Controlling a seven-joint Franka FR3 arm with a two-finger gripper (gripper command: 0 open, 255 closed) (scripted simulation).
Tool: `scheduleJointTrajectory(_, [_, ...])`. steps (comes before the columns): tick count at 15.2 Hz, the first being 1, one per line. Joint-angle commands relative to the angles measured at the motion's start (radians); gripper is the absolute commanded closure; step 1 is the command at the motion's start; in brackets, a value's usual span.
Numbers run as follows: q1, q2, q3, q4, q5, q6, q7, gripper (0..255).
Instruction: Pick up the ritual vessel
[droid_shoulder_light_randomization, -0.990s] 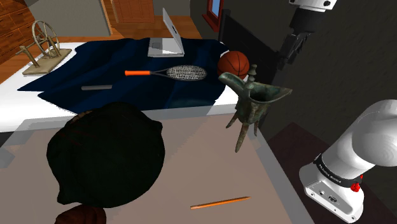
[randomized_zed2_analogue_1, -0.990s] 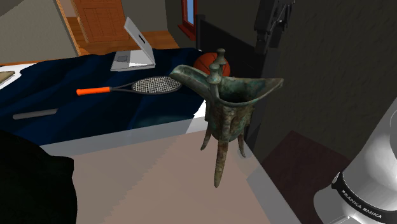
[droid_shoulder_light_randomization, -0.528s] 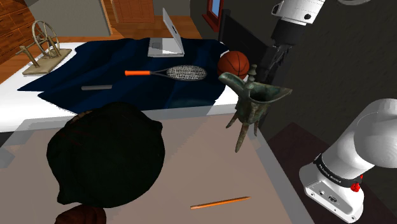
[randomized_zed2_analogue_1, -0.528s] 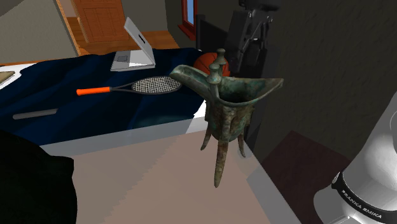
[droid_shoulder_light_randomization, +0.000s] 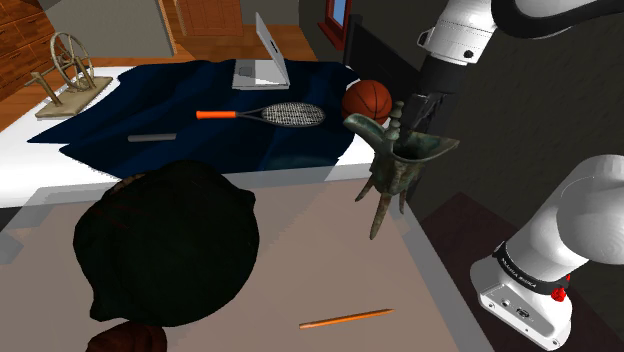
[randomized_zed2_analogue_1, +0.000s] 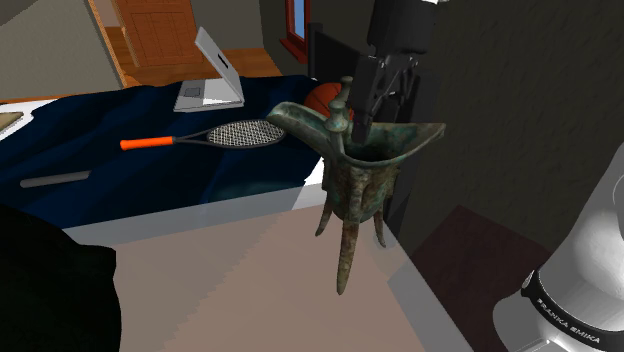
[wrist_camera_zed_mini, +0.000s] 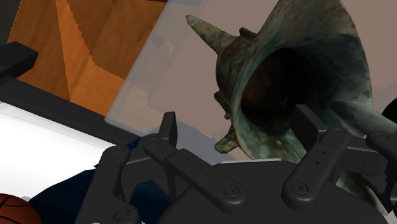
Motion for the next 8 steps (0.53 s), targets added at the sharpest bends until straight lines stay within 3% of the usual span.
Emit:
scheduleJointTrajectory(1, [0.001, 0.001, 0.002, -0.008, 0.002, 0.01, -0.001, 0])
scheduleJointTrajectory(2, [0.001, 0.001, 0.001, -0.008, 0.002, 0.009, -0.001, 255])
scheduleJointTrajectory(8, [0.001, 0.001, 0.002, -0.008, 0.002, 0.009, -0.001, 255])
